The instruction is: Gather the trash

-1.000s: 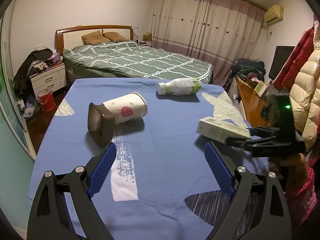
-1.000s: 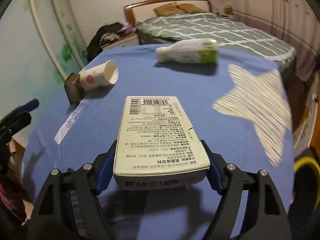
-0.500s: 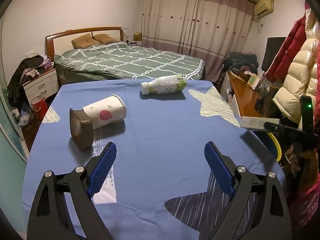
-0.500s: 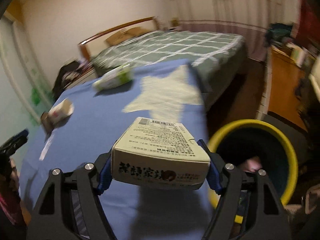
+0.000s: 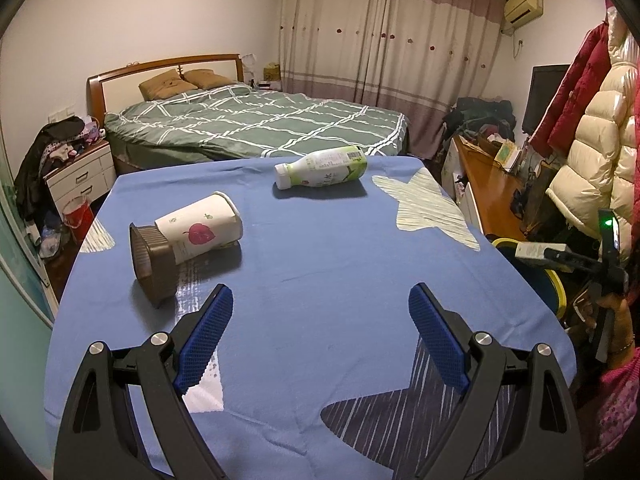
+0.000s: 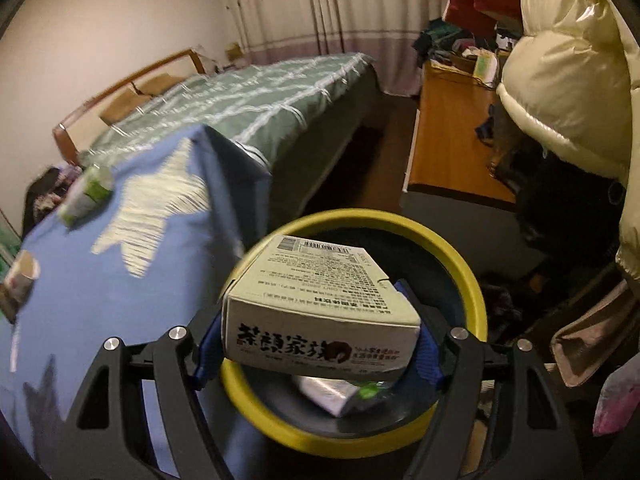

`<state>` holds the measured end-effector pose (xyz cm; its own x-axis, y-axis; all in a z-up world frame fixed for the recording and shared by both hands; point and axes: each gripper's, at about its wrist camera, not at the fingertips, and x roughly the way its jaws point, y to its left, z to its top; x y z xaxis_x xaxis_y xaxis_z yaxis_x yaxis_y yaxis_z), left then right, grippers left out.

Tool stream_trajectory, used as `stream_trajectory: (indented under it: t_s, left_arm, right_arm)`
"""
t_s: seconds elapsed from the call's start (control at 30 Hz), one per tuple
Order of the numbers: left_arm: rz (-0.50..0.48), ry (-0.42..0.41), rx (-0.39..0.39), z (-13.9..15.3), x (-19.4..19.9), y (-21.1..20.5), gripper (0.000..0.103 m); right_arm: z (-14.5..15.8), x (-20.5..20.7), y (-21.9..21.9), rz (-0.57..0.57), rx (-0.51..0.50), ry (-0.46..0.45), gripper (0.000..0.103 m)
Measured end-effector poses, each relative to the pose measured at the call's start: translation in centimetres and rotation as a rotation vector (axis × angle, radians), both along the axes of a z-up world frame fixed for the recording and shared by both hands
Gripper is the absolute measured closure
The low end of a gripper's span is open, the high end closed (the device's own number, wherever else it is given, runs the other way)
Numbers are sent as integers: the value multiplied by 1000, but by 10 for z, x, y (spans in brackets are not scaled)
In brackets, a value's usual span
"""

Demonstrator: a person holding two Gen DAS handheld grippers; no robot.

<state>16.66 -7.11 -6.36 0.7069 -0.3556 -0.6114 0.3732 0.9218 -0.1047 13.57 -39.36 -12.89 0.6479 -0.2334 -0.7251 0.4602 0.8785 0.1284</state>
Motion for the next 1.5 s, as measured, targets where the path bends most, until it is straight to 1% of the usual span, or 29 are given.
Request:
stream_trajectory:
  t_s: [0.07, 0.13, 0.4, 0.53, 0.63, 0.73, 0.8, 0.87, 0.93, 1.03, 1.17, 1.4, 1.5]
  left_arm:
    - [-1, 4, -1, 0, 0, 0, 15]
    - [0, 5, 2, -2, 1, 0, 15]
    - [32, 1, 18, -5, 7, 15, 15]
    - [60, 4, 24, -7, 14, 31, 15]
    - [58, 7, 24, -8, 25, 45, 15]
    - [3, 9, 26, -10, 39, 60, 14]
    - [-30, 4, 44, -11, 47, 65, 11]
    - [-41, -10, 103, -15, 57, 70, 11]
    - [-34, 1, 135, -20, 67, 76, 11]
    - [-22, 30, 139, -29, 87, 89, 10]
    - [-22, 27, 164, -39, 108, 98, 10]
    - [-88, 6, 201, -46, 136, 102, 10]
    - [-143, 32, 186, -49, 145, 104, 10]
  right_arm:
    - [-7, 3, 0, -10, 5, 14, 30]
    - [-9, 5, 0, -10, 11, 10, 25]
    - [0, 15, 21, 27, -35, 7, 22]
    - [2, 20, 28, 43, -41, 6, 22]
    - [2, 25, 34, 57, -45, 11, 22]
    - [2, 30, 42, 76, -46, 15, 22]
    - [1, 34, 48, 90, -44, 18, 21]
    - [0, 38, 51, 102, -42, 24, 21]
    - [-1, 42, 56, 114, -39, 29, 21]
    - [-2, 48, 63, 129, -40, 36, 21]
    - [-3, 56, 69, 143, -41, 43, 21]
    - [-5, 65, 71, 162, -32, 52, 21]
    - [-6, 67, 71, 168, -16, 57, 21]
